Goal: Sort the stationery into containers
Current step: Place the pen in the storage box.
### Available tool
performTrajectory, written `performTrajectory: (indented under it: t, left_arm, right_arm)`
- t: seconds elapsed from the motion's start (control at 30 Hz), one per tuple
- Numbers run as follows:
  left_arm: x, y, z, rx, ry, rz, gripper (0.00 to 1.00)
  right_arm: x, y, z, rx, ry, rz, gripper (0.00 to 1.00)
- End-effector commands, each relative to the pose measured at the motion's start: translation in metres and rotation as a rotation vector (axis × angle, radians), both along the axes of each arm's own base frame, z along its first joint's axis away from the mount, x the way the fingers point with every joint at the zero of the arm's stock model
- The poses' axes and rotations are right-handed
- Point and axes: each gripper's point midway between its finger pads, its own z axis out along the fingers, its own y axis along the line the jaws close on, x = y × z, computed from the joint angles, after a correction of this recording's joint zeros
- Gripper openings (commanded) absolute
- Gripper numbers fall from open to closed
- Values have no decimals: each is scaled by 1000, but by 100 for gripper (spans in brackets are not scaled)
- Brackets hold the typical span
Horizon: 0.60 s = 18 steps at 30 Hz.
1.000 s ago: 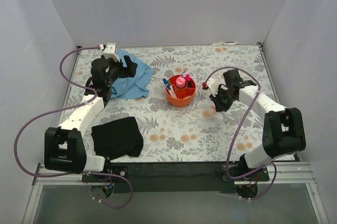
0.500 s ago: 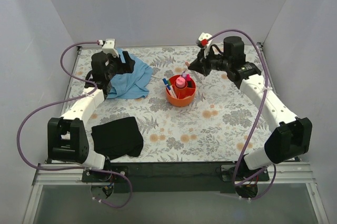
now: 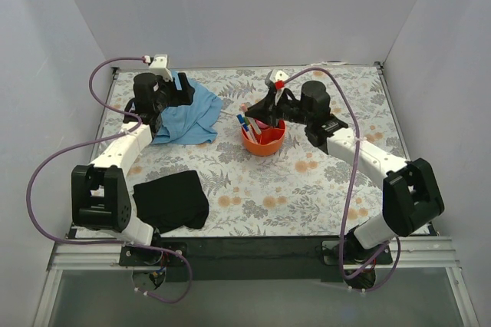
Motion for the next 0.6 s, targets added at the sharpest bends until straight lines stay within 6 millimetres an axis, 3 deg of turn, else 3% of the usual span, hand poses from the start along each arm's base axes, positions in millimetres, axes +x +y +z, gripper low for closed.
performTrajectory:
  t: [0.0,0.57]
  left_arm:
    - [6,8,13,22,-24,16,76]
    - [6,8,-2,39,15,6,75]
  right_arm:
    - [11,14,22,102,-109,-4,1]
    - [30,32,-50,39,-65,0,1]
